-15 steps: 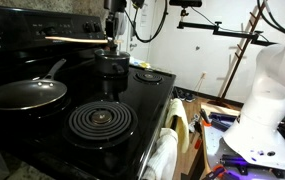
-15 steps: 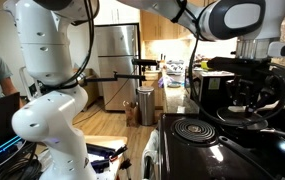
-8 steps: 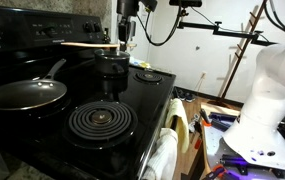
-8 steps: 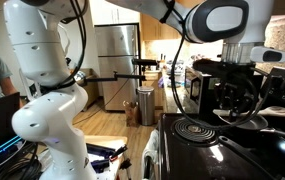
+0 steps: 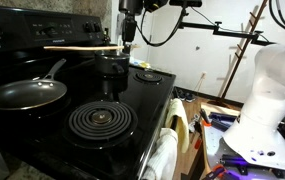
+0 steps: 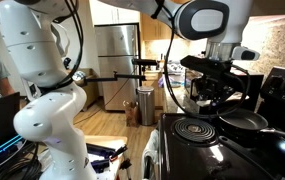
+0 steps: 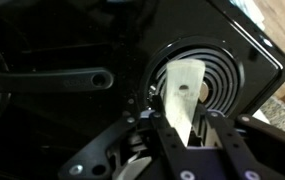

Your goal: Remove the wooden spoon from the pen and put it on the counter

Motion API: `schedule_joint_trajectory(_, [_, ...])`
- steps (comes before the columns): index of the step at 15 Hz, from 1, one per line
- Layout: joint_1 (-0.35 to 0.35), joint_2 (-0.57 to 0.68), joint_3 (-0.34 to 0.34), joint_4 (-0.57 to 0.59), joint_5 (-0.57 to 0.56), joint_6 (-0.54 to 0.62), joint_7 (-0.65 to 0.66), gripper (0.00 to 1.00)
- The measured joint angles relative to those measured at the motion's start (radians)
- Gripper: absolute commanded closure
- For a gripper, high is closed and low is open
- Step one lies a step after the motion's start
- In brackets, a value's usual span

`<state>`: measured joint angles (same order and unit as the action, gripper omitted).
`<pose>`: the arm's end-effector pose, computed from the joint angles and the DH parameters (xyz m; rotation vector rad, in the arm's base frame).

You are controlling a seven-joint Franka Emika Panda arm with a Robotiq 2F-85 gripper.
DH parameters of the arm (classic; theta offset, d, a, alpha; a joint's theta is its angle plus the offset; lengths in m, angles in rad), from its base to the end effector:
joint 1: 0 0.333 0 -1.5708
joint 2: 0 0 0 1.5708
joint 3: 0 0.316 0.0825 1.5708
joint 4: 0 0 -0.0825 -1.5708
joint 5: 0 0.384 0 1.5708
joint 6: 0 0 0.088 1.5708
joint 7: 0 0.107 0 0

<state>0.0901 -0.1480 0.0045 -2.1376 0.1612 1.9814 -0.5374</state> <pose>0.5036 0.0580 0.4699 -2.8768 -0.8380 -0.0365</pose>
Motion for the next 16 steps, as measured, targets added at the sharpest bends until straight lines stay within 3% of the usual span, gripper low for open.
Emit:
schedule_joint_trajectory(1, [0.01,-0.005,0.002,0.0,0.01,-0.02,-0.035,0.91])
schedule_joint_trajectory(2, [0.018,-0.009,0.003,-0.001,0.022,-0.034,-0.062,0.71])
schedule_joint_trajectory(5, [0.023,-0.012,0.003,-0.001,0.045,-0.059,-0.101,0.71])
schedule_joint_trajectory(6, [0.023,-0.012,0.002,-0.001,0.046,-0.059,-0.104,0.91])
schedule_joint_trajectory(10, [0.023,-0.01,0.005,-0.001,0.043,-0.061,-0.112,0.91])
schedule_joint_trajectory(16, [0.07,0.016,0.056,0.002,0.031,-0.099,-0.289,0.91])
